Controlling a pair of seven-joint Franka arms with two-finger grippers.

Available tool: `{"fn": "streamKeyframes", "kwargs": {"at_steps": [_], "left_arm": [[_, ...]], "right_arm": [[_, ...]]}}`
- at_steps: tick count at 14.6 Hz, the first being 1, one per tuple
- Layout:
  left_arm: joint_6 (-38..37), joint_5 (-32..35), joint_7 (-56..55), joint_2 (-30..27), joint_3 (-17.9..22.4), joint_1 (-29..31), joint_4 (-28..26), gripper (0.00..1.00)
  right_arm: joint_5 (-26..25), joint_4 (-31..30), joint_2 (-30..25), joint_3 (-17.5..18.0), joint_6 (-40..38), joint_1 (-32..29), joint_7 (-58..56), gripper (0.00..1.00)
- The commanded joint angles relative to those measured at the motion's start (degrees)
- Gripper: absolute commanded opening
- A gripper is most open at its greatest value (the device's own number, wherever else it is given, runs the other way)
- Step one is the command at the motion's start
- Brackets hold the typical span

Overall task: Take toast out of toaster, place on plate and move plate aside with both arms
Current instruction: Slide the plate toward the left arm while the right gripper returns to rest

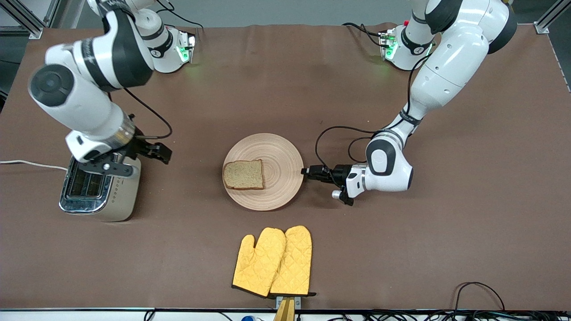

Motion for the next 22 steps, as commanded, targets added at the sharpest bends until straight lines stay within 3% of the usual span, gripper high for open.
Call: {"fn": "streamKeyframes", "kwargs": {"at_steps": [1,7,12,17,22], "left_arm": [[0.8,-1.6,1.3,0.7,-0.2,-0.9,0.4,0.44],[0.8,-3.4,1.3,0.8,-0.2,-2.7,0.4,0.32],[0.8,-2.6,1.2,1.0,-0.2,-2.7,0.7,0.01],[0.2,-2.4,0.6,-1.1,0.2,-0.1,0.8,0.01],[-7.3,-2.0,-1.9,-5.4,0.1,11.2,1.9,0.00]], "right_arm": [[-2.2,4.9,-1.5,-1.2,-6.1,-4.5,-8.8,1.00],[-2.0,5.5,-12.3,-3.1,-19.0,-12.6,-14.8,1.00],[-1.2,6.1,-13.1,-2.9,-20.2,-12.5,-15.3,1.00],[-1.3,6.1,-13.4,-2.4,-22.4,-11.1,-14.8,1.00],[-1.3,6.2,-13.3,-2.4,-23.0,-11.1,-15.5,1.00]]}}
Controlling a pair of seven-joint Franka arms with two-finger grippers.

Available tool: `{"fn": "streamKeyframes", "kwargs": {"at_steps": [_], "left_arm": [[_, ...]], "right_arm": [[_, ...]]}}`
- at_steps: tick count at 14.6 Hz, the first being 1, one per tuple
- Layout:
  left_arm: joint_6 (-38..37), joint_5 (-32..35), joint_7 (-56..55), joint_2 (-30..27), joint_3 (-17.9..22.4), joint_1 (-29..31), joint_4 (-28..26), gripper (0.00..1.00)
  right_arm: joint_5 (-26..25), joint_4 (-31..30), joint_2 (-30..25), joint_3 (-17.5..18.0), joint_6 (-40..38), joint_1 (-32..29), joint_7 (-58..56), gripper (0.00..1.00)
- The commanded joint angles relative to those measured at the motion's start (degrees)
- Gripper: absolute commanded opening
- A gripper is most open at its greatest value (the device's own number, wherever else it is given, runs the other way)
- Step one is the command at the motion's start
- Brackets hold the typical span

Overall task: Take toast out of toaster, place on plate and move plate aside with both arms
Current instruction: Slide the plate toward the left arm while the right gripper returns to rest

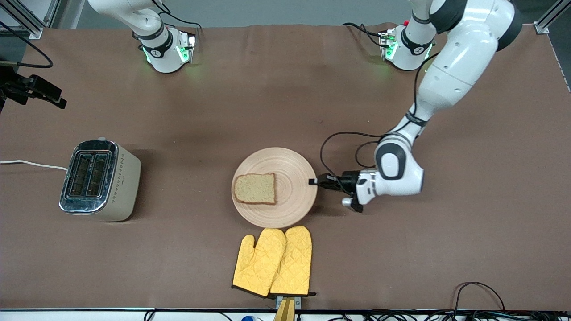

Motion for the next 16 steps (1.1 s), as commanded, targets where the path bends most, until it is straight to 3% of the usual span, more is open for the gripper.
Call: {"fn": "streamKeyframes", "kwargs": {"at_steps": [1,6,11,16], "left_arm": [[-6.7,0.7,-3.1,-3.1,-0.4,7.9,1.3,0.00],[-14.3,19.4,-7.4,-2.5,-0.1,21.2,8.5,0.00],[-21.0,22.8,-9.2,-1.4,0.0,31.6,9.6,0.00],[-28.1,30.7,-7.9,0.9,0.0,39.5,9.5,0.00]], "right_arm": [[0.0,-0.6,-0.8,0.0,-0.2,0.3,-0.2,1.00],[0.0,-0.6,-0.9,0.0,-1.2,0.3,-0.2,1.00],[-0.1,-0.5,-0.9,0.1,-1.1,1.6,0.2,1.00],[0.0,-0.5,-0.9,0.2,-1.6,1.7,0.1,1.00]]}}
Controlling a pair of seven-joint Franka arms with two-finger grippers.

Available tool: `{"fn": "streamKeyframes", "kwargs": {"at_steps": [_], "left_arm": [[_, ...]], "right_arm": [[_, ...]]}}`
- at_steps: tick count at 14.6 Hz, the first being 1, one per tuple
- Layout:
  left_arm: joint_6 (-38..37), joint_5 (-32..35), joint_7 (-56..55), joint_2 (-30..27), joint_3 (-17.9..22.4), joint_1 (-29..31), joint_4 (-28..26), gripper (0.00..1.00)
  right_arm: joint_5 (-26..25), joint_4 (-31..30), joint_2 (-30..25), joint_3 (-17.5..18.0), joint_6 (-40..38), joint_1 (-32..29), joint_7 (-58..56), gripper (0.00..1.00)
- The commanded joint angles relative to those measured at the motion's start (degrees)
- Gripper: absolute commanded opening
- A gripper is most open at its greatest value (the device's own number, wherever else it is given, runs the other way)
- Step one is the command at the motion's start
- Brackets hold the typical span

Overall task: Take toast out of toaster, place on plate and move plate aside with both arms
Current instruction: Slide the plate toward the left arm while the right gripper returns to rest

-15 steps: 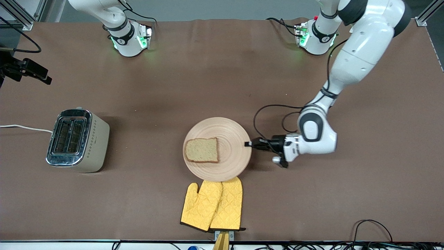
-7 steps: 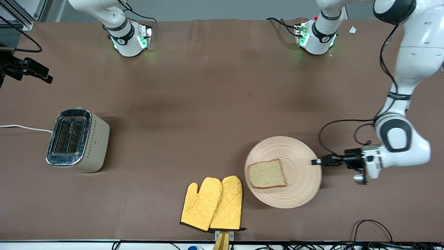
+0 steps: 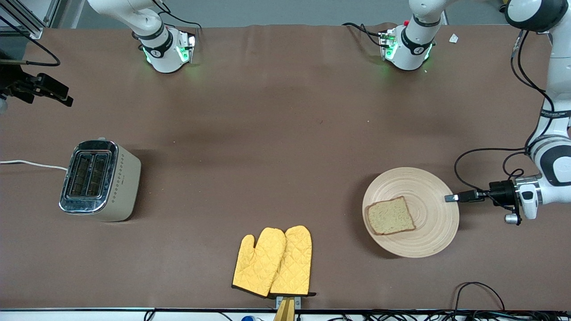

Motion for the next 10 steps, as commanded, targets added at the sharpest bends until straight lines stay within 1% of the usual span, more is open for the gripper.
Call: {"fn": "streamKeyframes", "kwargs": {"at_steps": [1,2,7,8,9,10], "left_arm": [[-5.6,2.5,1.2,1.5,-1.0,3.8,1.1,0.00],[-6.1,3.7,1.8,1.9,-1.0,4.7,1.1,0.00],[-6.1,3.4,5.7,5.3,-1.0,5.3,1.1,0.02],[-6.1,3.1,5.5,5.4,-1.0,5.2,1.1,0.05],[-5.9,3.0,5.5,5.6,-1.0,5.2,1.1,0.14],[-5.8,3.3,5.4,6.0,-1.0,5.0,1.1,0.29]], "right_arm": [[0.0,-0.5,-0.9,0.1,-0.5,0.7,0.3,1.00],[-0.1,-0.5,-0.9,0.0,-0.5,1.4,0.4,1.00],[-0.1,0.1,-0.8,-0.1,-1.7,1.7,0.4,1.00],[-0.1,0.1,-0.8,-0.1,-1.8,1.7,0.4,1.00],[-0.1,0.1,-0.8,-0.1,-1.6,1.7,0.4,1.00],[-0.1,0.1,-0.8,-0.1,-1.5,1.7,0.4,1.00]]}}
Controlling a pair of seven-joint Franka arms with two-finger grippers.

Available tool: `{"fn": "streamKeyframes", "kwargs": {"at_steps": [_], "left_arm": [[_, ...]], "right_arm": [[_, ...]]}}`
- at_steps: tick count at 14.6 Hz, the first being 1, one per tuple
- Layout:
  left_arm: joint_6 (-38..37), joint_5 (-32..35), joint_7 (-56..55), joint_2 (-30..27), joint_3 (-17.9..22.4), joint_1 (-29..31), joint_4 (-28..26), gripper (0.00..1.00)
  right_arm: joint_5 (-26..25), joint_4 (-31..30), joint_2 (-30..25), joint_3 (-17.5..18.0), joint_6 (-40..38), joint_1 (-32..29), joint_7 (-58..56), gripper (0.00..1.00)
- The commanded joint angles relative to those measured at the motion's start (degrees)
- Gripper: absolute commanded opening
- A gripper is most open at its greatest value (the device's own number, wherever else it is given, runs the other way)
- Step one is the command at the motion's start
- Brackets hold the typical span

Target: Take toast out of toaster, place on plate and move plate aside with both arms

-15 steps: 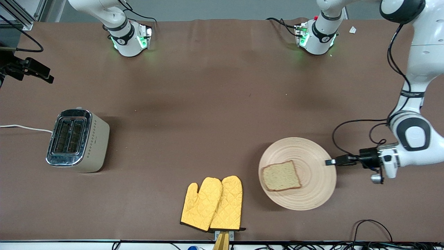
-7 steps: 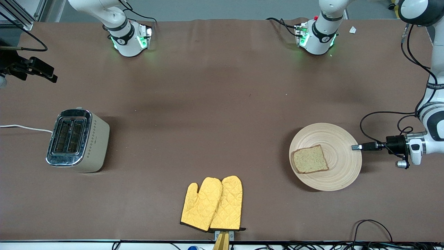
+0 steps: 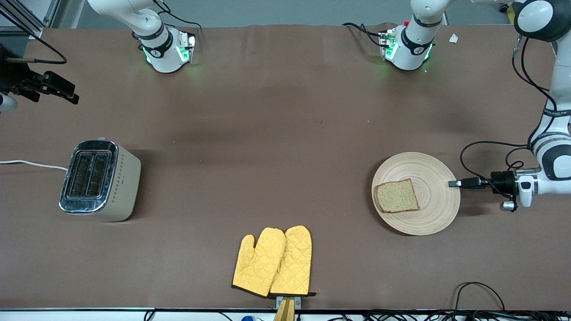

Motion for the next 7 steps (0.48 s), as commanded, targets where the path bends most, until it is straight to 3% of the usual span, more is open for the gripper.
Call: {"fn": "streamKeyframes", "kwargs": {"at_steps": [1,2,7], "left_arm": [[-1.5,-0.5,0.3,0.4,-0.6,0.1,1.3,0.51],[-0.8,-0.5,0.4,0.3,-0.6,-0.1,1.3,0.98],[1.5,6.0,-0.2,-0.5,-0.6,-1.4,8.5,1.00]], "right_arm": [[-0.2,0.2,-0.8,-0.1,-0.7,0.3,0.4,1.00],[-0.2,0.2,-0.8,-0.1,-0.7,0.3,0.4,1.00],[-0.2,0.3,-0.7,-0.1,-0.8,0.3,0.4,1.00]]}}
